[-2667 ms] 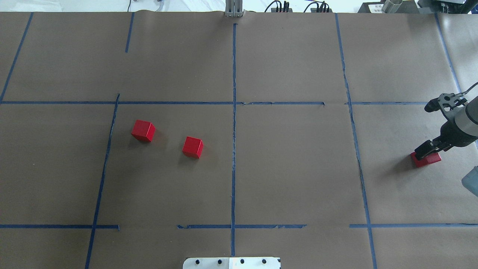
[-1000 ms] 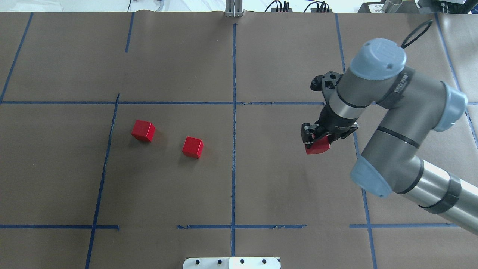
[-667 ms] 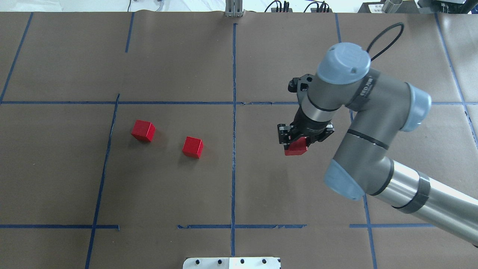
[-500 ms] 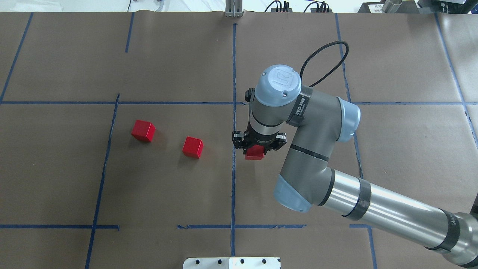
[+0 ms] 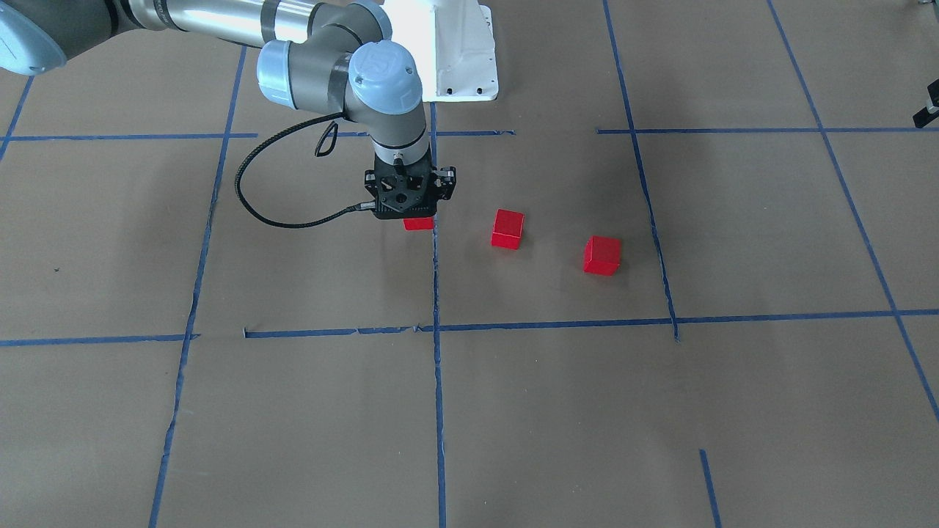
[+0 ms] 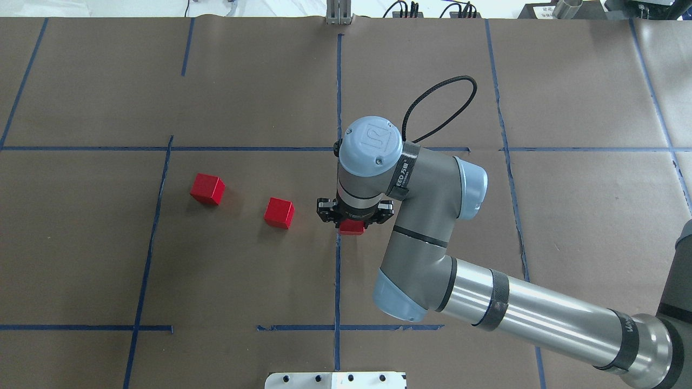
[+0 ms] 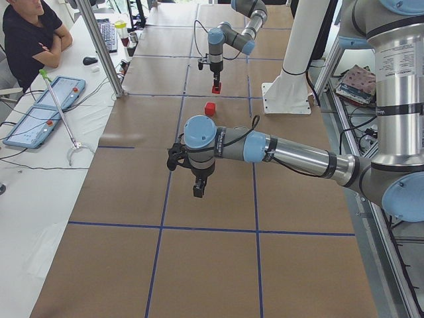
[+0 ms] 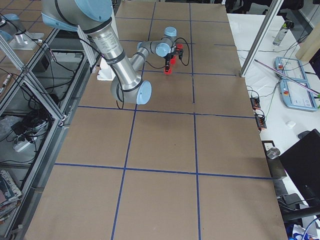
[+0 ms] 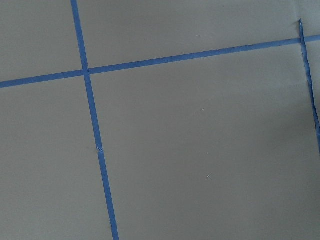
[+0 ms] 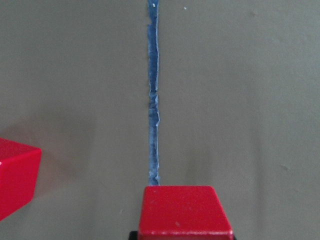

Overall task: Form red blocks into L shape at center
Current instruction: 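Carry the red cube with the right gripper toward the table center, then lower the cube at the center and open the right gripper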

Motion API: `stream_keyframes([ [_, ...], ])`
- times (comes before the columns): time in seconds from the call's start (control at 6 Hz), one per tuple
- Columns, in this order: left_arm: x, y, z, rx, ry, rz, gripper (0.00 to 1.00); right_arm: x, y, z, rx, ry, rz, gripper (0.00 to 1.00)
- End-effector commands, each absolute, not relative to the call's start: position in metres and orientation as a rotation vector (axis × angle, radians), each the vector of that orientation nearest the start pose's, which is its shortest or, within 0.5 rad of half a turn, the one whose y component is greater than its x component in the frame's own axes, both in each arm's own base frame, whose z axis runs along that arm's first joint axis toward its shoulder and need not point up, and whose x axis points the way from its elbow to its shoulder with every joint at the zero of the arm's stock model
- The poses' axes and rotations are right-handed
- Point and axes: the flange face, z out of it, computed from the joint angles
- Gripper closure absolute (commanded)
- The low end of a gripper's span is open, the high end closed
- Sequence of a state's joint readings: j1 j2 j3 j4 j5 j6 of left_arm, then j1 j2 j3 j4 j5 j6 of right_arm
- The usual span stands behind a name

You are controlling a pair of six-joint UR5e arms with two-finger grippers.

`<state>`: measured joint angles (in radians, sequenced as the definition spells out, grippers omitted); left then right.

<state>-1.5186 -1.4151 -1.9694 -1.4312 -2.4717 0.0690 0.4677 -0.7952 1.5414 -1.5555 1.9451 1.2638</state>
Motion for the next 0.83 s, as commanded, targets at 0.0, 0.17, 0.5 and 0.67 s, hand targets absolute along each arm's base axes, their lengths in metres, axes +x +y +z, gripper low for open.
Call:
stream_keyframes([
  [0.0,-0.033,-0.422,0.541,0.1,0.901,0.156,0.0,-0.619,-0.411,0.188,-0.06,-0.822,0.019,0.99],
  [0.17,-0.033,-0.422,0.539,0.103,0.901,0.157,0.0,-0.625,-0.408,0.184,-0.062,-0.823,0.008,0.98],
  [0.5,-0.033,-0.422,0.539,0.103,0.901,0.157,0.0,-0.633,-0.395,0.186,-0.07,-0.818,-0.014,0.95],
  [0.67,-0.033,-0.422,0.538,0.103,0.903,0.157,0.0,-0.634,-0.393,0.193,-0.072,-0.81,-0.021,0.93],
])
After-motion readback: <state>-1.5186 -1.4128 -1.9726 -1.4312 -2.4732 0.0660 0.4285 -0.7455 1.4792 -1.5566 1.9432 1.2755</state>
